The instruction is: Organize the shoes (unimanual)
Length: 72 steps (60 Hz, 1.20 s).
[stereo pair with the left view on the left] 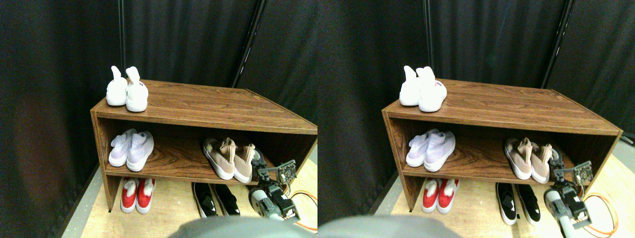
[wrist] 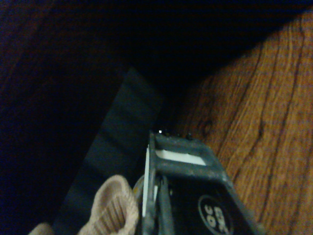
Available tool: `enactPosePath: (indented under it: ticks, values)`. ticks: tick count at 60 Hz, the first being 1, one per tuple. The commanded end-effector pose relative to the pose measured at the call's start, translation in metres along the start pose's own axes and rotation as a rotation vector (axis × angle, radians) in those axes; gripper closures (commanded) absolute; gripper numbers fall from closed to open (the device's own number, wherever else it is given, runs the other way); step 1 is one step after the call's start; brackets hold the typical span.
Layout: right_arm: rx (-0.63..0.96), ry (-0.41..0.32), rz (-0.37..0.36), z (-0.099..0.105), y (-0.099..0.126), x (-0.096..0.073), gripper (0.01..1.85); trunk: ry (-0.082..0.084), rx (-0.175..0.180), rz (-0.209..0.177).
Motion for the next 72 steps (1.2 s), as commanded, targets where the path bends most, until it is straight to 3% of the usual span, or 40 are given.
enactPosePath:
  ticks: [1,14,16,26,39,43,58,59,65,66,68,72]
  values:
    - [-0.002,-0.003,0.023,-0.003,0.011,-0.005,1.8,0.006,0.004,0.01]
    - [-0.02,-0.002,0.047,-0.001,0.012,-0.006,1.8,0.005,0.002,0.014]
    - [-0.015,0.018,0.061,0.003,0.011,-0.003,1.8,0.002,0.004,0.011]
    - [-0.039,-0.022,0.074,0.022,0.018,-0.003,1.8,-0.006,0.018,-0.009]
    - [-0.074,-0.046,0.162,0.053,0.031,-0.006,1.8,-0.007,0.033,-0.041]
    - [-0.107,-0.018,0.202,0.06,0.034,-0.006,1.8,-0.004,0.033,-0.044]
    - [-0.072,0.002,0.238,0.074,0.039,-0.045,1.8,0.012,0.026,-0.046]
    - [-0.073,0.001,0.238,0.075,0.039,-0.047,1.8,0.021,0.022,-0.045]
    - [-0.026,0.038,0.265,0.076,0.036,-0.065,1.8,0.025,0.019,-0.042]
    - [-0.021,0.047,0.271,0.076,0.035,-0.067,1.8,0.034,0.016,-0.04]
    - [-0.026,0.096,0.314,0.077,0.033,-0.073,1.8,0.034,0.016,-0.04]
    - [-0.04,0.093,0.316,0.078,0.031,-0.081,1.8,0.05,0.013,-0.036]
